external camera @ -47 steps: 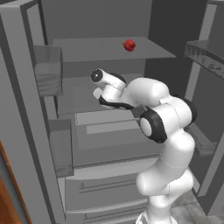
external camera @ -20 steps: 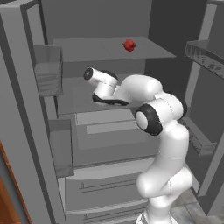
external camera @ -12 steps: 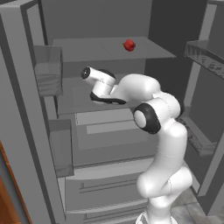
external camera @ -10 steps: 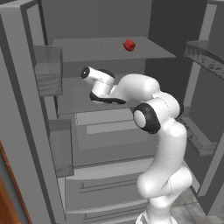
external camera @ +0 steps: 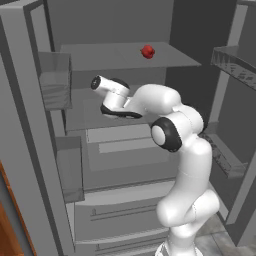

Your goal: Transport the chicken drumstick from the fridge to the microwave and turn on the microwave.

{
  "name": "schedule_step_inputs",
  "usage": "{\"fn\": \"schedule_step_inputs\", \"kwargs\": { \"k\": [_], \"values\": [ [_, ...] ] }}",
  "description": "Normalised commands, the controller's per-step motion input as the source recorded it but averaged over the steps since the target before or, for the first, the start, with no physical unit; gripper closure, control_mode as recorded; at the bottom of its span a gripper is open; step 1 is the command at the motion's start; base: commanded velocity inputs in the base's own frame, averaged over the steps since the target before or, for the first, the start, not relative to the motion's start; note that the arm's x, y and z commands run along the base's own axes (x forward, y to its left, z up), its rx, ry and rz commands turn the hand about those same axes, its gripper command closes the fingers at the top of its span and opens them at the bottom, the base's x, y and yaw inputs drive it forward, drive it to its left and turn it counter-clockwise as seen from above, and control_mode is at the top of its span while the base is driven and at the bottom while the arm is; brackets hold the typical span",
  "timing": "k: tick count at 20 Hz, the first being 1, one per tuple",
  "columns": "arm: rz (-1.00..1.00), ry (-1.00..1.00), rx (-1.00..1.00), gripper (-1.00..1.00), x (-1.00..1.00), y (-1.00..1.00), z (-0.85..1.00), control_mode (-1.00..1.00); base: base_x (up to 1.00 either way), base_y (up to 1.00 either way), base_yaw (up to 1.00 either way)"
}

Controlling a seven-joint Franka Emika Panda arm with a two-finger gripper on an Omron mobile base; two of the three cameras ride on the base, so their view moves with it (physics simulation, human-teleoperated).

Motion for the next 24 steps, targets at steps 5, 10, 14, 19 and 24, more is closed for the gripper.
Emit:
{"fn": "schedule_step_inputs", "kwargs": {
  "k": [5,10,14,19,24],
  "values": [
    [0.00,0.00,0.00,-1.00,0.01,-0.04,0.00,-1.00,0.00,0.00,0.00],
    [0.00,0.00,0.00,-1.00,0.00,-0.06,-0.03,-1.00,0.00,0.00,0.00],
    [-0.01,0.00,0.00,-1.00,0.00,-0.03,-0.06,-1.00,0.00,0.00,0.00],
    [-0.03,0.00,0.00,-1.00,0.00,-0.02,-0.07,-1.00,0.00,0.00,0.00],
    [-0.04,0.00,0.00,-1.00,0.01,0.00,-0.05,-1.00,0.00,0.00,0.00]
  ]
}}
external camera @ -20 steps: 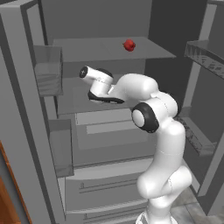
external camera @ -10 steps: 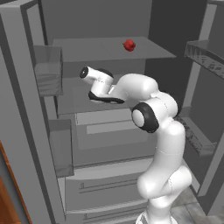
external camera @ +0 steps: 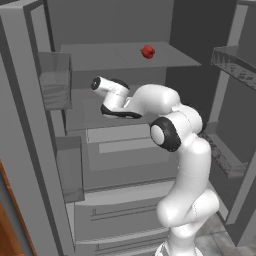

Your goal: Transport the chicken drumstick from the fridge to the microwave and turn on the microwave.

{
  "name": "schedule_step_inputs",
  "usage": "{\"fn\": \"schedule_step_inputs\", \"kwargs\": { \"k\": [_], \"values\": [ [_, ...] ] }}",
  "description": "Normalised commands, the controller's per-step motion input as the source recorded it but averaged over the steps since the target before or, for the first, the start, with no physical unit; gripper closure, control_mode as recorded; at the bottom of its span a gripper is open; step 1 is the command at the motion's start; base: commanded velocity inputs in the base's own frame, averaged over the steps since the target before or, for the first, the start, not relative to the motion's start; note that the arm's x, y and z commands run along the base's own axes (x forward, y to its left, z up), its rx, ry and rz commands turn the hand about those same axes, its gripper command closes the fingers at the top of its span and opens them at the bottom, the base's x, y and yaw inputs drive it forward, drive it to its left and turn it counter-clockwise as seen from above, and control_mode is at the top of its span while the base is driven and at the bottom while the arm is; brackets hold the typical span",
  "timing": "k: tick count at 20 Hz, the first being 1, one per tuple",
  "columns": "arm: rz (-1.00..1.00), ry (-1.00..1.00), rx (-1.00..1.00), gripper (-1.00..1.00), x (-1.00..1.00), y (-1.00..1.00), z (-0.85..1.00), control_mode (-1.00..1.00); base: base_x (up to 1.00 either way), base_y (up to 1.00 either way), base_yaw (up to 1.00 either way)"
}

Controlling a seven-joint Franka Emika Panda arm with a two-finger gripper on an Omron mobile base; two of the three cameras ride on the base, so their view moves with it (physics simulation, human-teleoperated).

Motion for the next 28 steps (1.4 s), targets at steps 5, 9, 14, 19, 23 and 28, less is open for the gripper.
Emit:
{"fn": "schedule_step_inputs", "kwargs": {
  "k": [5,9,14,19,23,28],
  "values": [
    [-0.03,0.00,0.00,-1.00,0.02,-0.02,-0.08,-1.00,0.00,0.00,0.00],
    [-0.03,0.00,0.00,-1.00,0.06,-0.03,-0.05,-1.00,0.00,0.00,0.00],
    [-0.01,0.00,0.00,-1.00,0.04,-0.04,-0.04,-1.00,0.00,0.00,0.00],
    [0.00,0.00,0.00,-1.00,0.00,-0.06,-0.07,-1.00,0.00,0.00,0.00],
    [0.00,0.00,0.00,-1.00,-0.04,-0.04,-0.06,-1.00,0.00,0.00,0.00],
    [0.00,0.00,0.00,-1.00,-0.03,-0.04,-0.03,-1.00,0.00,0.00,0.00]
  ]
}}
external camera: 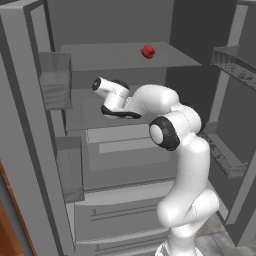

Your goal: Transport the chicken drumstick from the fridge to the microwave and turn on the microwave.

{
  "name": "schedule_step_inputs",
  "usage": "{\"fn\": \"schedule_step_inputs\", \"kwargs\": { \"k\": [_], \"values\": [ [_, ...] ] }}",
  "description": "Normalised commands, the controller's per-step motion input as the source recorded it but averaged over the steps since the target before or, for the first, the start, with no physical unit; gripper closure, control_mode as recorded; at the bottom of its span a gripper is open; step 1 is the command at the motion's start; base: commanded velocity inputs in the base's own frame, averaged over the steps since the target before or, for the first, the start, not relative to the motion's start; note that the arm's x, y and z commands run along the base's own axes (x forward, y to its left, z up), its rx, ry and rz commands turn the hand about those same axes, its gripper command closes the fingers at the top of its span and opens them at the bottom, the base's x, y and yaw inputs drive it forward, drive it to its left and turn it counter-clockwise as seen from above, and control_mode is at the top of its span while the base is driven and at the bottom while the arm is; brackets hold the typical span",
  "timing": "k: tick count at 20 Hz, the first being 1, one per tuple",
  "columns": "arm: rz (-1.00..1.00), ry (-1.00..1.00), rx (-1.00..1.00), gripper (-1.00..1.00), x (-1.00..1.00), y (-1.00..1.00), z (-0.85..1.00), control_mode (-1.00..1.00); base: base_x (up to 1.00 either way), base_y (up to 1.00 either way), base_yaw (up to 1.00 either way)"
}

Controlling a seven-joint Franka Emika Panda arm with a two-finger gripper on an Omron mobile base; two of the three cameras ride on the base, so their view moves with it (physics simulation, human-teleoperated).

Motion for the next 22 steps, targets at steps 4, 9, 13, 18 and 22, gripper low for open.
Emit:
{"fn": "schedule_step_inputs", "kwargs": {
  "k": [4,9,13,18,22],
  "values": [
    [0.00,0.00,0.00,-1.00,0.00,-0.01,-0.04,-1.00,0.00,0.00,0.00],
    [0.00,0.00,0.00,-1.00,0.00,-0.01,-0.05,-1.00,0.00,0.00,0.00],
    [0.00,0.00,0.00,-1.00,0.02,-0.04,-0.06,-1.00,0.00,0.00,0.00],
    [0.00,0.01,0.00,-1.00,0.06,-0.06,-0.06,-1.00,0.00,0.00,0.00],
    [0.00,0.01,0.00,-1.00,0.04,-0.10,-0.03,-1.00,0.00,0.00,0.00]
  ]
}}
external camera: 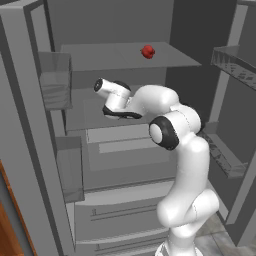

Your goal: Transport the chicken drumstick from the fridge to the microwave and turn on the microwave.

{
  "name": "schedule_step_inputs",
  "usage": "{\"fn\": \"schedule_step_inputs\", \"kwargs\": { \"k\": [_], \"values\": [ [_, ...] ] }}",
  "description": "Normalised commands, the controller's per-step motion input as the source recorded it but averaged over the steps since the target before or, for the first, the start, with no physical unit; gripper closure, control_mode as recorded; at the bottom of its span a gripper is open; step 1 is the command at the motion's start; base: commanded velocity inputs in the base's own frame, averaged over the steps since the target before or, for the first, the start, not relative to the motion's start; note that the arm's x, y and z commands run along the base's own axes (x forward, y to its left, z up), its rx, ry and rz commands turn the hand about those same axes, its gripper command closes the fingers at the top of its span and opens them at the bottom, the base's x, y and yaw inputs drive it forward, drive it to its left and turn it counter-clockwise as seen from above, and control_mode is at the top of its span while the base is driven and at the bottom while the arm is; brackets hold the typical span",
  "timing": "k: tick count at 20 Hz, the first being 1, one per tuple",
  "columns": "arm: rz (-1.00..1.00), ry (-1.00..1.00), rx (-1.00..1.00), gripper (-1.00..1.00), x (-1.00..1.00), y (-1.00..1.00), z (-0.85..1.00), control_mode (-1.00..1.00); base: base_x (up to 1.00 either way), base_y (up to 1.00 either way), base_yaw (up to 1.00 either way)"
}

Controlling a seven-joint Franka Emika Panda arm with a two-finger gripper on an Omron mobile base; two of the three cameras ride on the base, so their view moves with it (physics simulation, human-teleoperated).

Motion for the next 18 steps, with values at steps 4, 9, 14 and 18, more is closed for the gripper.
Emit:
{"fn": "schedule_step_inputs", "kwargs": {
  "k": [4,9,14,18],
  "values": [
    [0.00,0.05,0.00,-1.00,0.03,-0.08,-0.11,-1.00,0.00,0.00,0.00],
    [0.00,0.06,0.00,-1.00,0.05,-0.03,-0.18,-1.00,0.00,0.00,0.00],
    [0.00,0.08,0.00,-1.00,0.04,-0.05,-0.22,-1.00,0.00,0.00,0.00],
    [0.00,0.05,0.00,1.00,0.01,-0.03,-0.27,-1.00,0.00,0.00,0.00]
  ]
}}
